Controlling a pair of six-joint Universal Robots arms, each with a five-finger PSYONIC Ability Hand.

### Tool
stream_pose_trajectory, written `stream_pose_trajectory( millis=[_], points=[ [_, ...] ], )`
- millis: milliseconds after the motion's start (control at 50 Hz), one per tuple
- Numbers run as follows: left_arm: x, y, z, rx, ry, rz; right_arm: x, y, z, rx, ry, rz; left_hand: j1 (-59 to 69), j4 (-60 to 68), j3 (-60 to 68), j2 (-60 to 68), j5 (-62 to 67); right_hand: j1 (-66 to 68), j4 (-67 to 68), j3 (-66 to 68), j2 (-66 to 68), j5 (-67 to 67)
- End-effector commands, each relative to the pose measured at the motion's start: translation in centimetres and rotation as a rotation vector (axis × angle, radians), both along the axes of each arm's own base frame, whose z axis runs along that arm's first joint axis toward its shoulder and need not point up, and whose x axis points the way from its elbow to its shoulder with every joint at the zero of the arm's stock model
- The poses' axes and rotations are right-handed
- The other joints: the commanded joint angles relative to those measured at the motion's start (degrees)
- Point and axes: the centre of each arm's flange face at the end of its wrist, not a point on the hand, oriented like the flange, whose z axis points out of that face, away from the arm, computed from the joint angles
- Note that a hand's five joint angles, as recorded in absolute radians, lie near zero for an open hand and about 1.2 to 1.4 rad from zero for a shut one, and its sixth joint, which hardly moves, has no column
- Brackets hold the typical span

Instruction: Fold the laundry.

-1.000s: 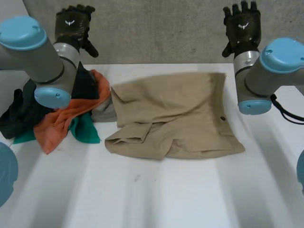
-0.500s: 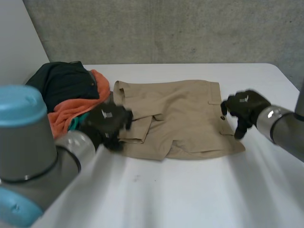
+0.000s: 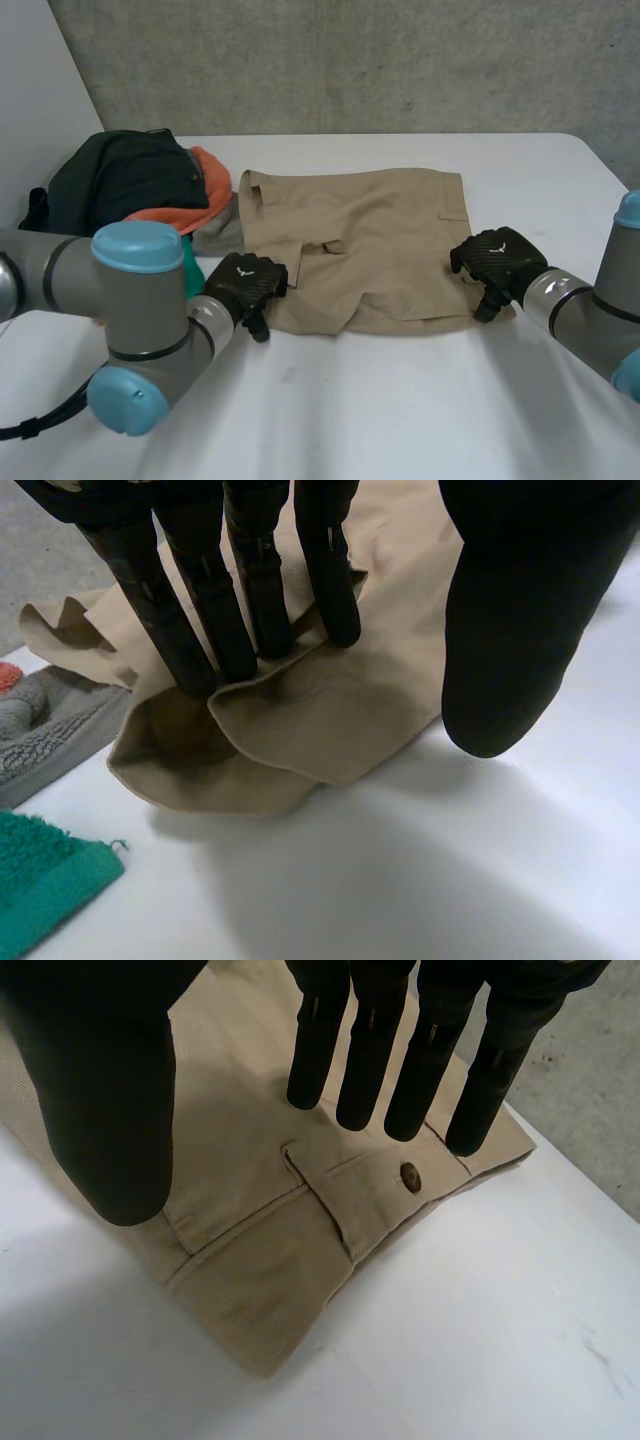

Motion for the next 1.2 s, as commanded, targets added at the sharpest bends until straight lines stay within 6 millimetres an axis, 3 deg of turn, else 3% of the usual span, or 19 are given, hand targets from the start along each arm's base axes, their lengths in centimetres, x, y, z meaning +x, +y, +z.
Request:
stream_pose_trajectory(
  millis=[20,140,180,240,320,420,540,600,660,740,880,960,1000,1020,1100,1200],
  points=[
    [-0.9,-1.7,-1.1,-0.071,-0.022,-0.007,0.3,-0.2,-0.7,-0.02,-0.003,0.006,7.5,7.6,7.4,7.3,8.0,7.2,6.9,6.8,6.9,7.4],
    [-1.2,-2.3,-0.8,-0.111,-0.045,-0.004,0.6,-0.3,-1.6,-0.013,0.009,0.014,45.6,45.8,45.6,45.5,46.1,31.0,30.8,30.7,30.8,31.3],
    [-1.2,-1.9,0.3,-0.116,-0.041,0.006,0.4,-0.5,-1.4,-0.02,0.016,0.011,46.3,46.5,46.3,46.2,46.8,45.7,45.4,45.3,45.4,45.9],
    [-0.9,-1.2,1.8,-0.113,-0.036,0.024,0.2,-0.5,-1.1,-0.019,0.011,-0.004,46.3,46.5,46.3,46.2,46.8,45.7,45.5,45.4,45.5,46.0],
    [0.2,0.7,4.5,-0.082,-0.029,0.055,-0.7,-0.2,1.2,-0.052,0.011,-0.029,46.3,46.5,46.3,46.2,46.8,45.7,45.5,45.4,45.5,46.0],
    [2.5,3.7,7.5,-0.017,-0.052,0.051,-1.7,1.9,3.9,-0.029,0.115,-0.003,46.3,46.5,46.3,46.2,46.8,45.7,45.5,45.4,45.5,46.0],
    [4.2,7.4,8.7,0.083,-0.149,-0.031,-4.3,5.2,5.6,0.148,0.268,0.013,46.3,46.5,46.3,46.2,46.8,45.7,45.5,45.4,45.5,46.0],
    [5.1,9.5,8.9,0.163,-0.225,-0.071,-4.7,7.6,6.6,0.243,0.342,0.074,46.3,46.5,46.3,46.2,46.8,45.7,45.5,45.4,45.5,46.0],
    [5.5,10.3,9.1,0.208,-0.258,-0.094,-4.5,8.1,7.4,0.205,0.356,0.113,46.3,46.5,46.3,46.2,46.8,45.7,45.5,45.4,45.5,46.0],
    [4.8,8.9,8.7,0.16,-0.23,-0.078,-3.6,8.1,7.7,0.164,0.312,0.126,46.3,46.5,46.3,46.2,46.8,45.7,45.5,45.4,45.5,46.0],
    [3.5,4.4,6.9,0.102,-0.203,-0.016,-1.6,6.4,5.1,0.19,0.244,0.117,46.3,46.5,46.3,46.2,46.8,45.7,45.5,45.4,45.5,46.0],
    [3.1,3.2,6.6,0.128,-0.177,0.012,-1.0,5.5,5.1,0.198,0.199,0.069,46.3,46.5,46.3,46.2,46.8,45.7,45.5,45.4,45.5,46.0],
    [2.9,3.1,6.7,0.138,-0.159,0.022,-0.9,5.3,5.2,0.21,0.163,0.041,46.3,46.5,46.3,46.2,46.8,28.2,27.9,27.8,27.9,28.4],
    [2.9,3.0,6.8,0.143,-0.151,0.025,-0.9,5.4,5.3,0.219,0.148,0.026,46.3,46.5,46.3,46.2,46.8,19.9,19.6,19.5,19.6,20.1],
    [2.7,2.6,6.9,0.139,-0.126,0.047,-0.9,6.4,6.7,0.218,0.093,-0.002,46.3,46.5,46.3,46.2,46.8,12.6,12.4,12.2,12.3,12.8],
    [2.1,0.6,7.0,0.057,-0.1,0.082,-1.2,9.6,7.6,0.244,0.119,0.038,46.3,46.5,46.3,46.2,46.8,1.5,1.2,1.1,1.2,1.7]
  ],
)
